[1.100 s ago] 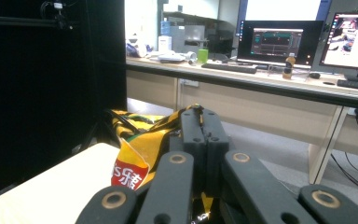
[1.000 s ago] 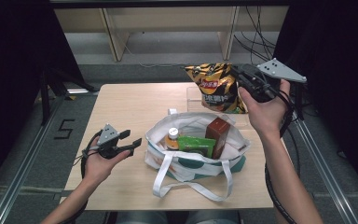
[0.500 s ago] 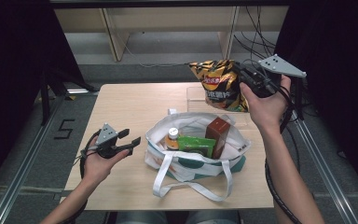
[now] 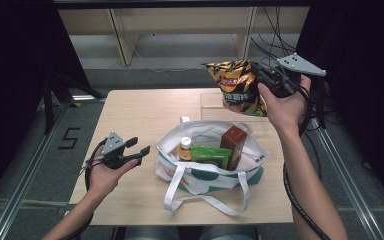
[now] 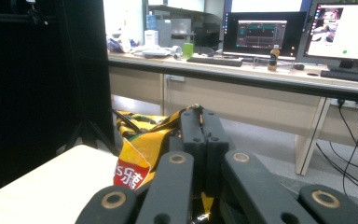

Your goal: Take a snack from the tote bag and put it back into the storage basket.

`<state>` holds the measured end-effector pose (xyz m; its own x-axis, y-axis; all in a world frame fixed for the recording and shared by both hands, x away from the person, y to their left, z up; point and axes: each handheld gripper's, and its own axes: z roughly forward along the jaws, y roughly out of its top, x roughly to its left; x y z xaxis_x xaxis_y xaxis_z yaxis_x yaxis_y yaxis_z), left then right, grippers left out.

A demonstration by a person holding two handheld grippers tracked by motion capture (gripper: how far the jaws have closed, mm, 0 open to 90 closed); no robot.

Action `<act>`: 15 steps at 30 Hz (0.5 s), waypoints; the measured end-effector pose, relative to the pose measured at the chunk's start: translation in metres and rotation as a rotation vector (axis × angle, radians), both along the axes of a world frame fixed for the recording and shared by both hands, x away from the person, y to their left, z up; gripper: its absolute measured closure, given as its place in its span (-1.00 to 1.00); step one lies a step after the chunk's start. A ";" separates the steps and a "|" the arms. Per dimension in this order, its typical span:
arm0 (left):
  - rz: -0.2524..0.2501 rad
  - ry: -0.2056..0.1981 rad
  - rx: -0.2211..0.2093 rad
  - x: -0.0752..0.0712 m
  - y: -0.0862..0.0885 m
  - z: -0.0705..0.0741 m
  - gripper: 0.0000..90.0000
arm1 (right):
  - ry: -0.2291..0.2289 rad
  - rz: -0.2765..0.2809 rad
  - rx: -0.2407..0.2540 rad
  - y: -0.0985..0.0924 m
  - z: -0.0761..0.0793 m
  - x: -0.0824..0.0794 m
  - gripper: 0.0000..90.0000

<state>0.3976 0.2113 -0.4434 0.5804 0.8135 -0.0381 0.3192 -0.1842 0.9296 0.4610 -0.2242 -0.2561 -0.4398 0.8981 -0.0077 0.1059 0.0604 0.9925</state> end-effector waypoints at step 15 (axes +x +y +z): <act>-0.002 -0.001 0.002 0.000 0.000 0.000 -0.12 | 0.025 -0.019 0.009 0.000 -0.001 0.018 1.00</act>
